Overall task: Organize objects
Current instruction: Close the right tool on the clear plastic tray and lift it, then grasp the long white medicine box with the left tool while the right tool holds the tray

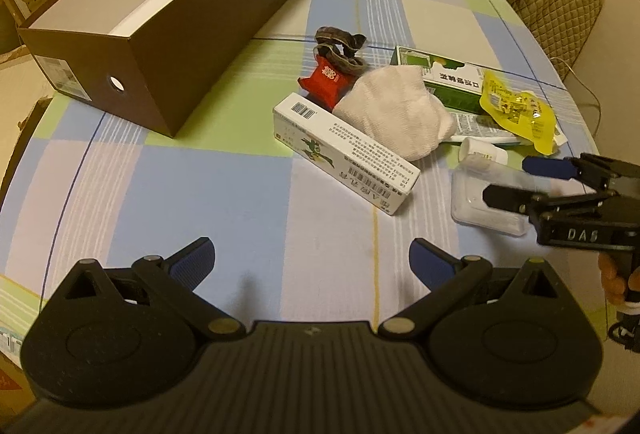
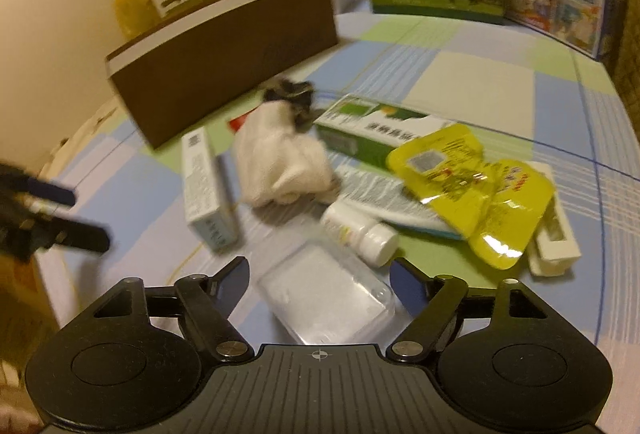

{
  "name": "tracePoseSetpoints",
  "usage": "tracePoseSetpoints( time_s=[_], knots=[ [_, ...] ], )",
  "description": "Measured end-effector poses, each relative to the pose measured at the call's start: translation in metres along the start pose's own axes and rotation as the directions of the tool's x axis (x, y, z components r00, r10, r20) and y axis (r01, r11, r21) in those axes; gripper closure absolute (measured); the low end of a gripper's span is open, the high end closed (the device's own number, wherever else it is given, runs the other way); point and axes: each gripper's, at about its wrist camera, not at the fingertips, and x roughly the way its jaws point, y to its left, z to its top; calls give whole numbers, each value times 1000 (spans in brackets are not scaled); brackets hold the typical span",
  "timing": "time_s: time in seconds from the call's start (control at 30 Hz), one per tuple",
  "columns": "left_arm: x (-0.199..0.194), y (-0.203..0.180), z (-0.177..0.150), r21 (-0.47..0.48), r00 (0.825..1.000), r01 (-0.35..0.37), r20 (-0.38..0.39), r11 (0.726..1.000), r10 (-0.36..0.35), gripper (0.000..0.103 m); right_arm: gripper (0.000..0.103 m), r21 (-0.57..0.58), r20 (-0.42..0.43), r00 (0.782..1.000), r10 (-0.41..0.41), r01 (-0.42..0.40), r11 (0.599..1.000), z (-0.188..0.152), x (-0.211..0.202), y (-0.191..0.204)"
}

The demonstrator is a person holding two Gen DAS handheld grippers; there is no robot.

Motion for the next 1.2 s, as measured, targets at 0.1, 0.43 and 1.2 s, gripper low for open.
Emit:
tracePoseSetpoints(
  time_s=[0.1, 0.43, 1.2],
  knots=[
    [4, 0, 2, -3, 1000, -4, -7, 1000, 4, 1, 32, -37, -24, 999, 28, -29, 999, -7, -2, 12],
    [12, 1, 7, -15, 1000, -16, -19, 1000, 16, 1, 35, -58, -51, 998, -47, 44, 997, -2, 4, 35],
    [40, -33, 24, -32, 999, 33, -14, 999, -34, 1, 48, 76, 4, 986, -165, 165, 983, 4, -32, 12]
  ],
)
